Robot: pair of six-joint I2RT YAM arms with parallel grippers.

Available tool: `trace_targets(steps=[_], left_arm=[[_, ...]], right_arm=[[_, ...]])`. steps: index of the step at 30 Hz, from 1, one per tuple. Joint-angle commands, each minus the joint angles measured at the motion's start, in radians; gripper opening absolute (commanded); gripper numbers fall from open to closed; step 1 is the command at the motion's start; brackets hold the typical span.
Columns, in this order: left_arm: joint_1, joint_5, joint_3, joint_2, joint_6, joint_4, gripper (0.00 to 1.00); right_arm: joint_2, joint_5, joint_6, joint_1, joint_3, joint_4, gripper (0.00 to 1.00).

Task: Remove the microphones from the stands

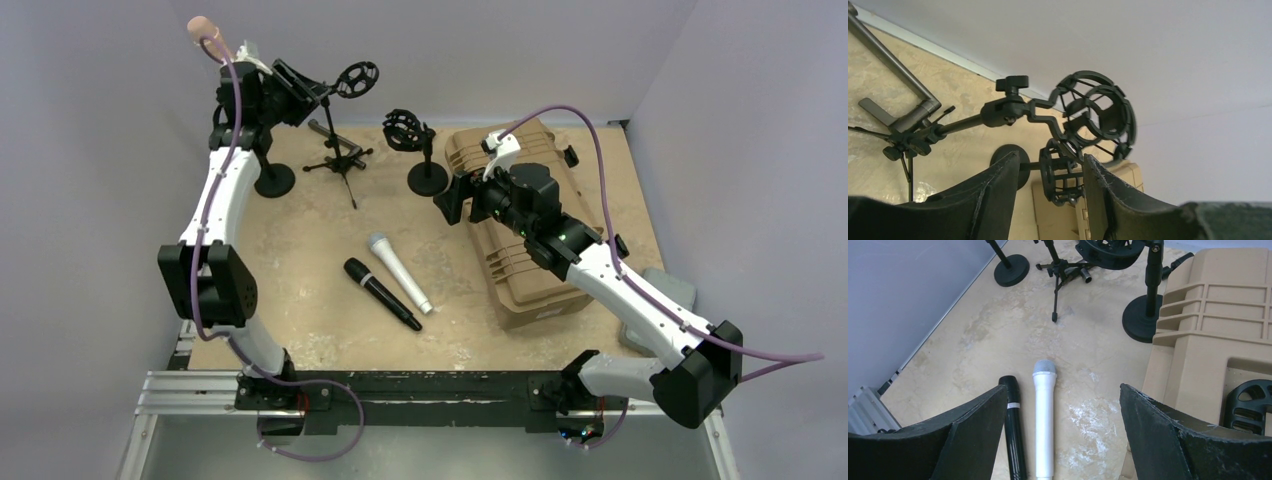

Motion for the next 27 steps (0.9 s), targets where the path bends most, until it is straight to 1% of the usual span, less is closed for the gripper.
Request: trace_targets(steps=[1,3,9,13,14,16,18,22,27], left_arm=[[-0.015,0.006,0.110,0.052,-0.026,0.000,0.48],[-0.044,-0.001,0.125,0.070,-0.026,-0.006,0.47],[-0.055,-0.029,0.099,0.079,-0.027,-0.002,0.47],[-0.053,-0.108,0.095,0.079,-0.025,-0.062,0.47],[-0.054,-0.119,0.096,0.078,-0.022,-0.066,0.50],[-0.055,-0.139,0.101,0.073,-0.024,-0.074,0.58],[-0.056,-0.163,0.103,0.065,-0.027,-0.080,0.65],[-0.055,-0.236,0.121,0.056,-0.031,-0.114,0.67],[-0.055,-0.262,0.182,0.100,-0.059,-0.162,0.68]], right_arm=[[-0.018,0.011,-0.006,-0.002,0.045,0.014,0.81],[-0.024,0.014,-0.005,-0.001,0.039,0.014,0.81],[-0.024,0.016,-0.005,-0.003,0.036,0.011,0.81],[-0.022,0.017,-0.006,-0.002,0.040,0.010,0.81],[-0.023,0.018,-0.005,-0.003,0.040,0.010,0.81],[-0.024,0.018,-0.004,-0.002,0.039,0.011,0.81],[-0.024,0.019,-0.004,-0.001,0.037,0.011,0.81],[-0.024,0.016,-0.001,-0.001,0.034,0.013,0.81],[-0.032,0.022,-0.001,-0.003,0.034,0.010,0.81]])
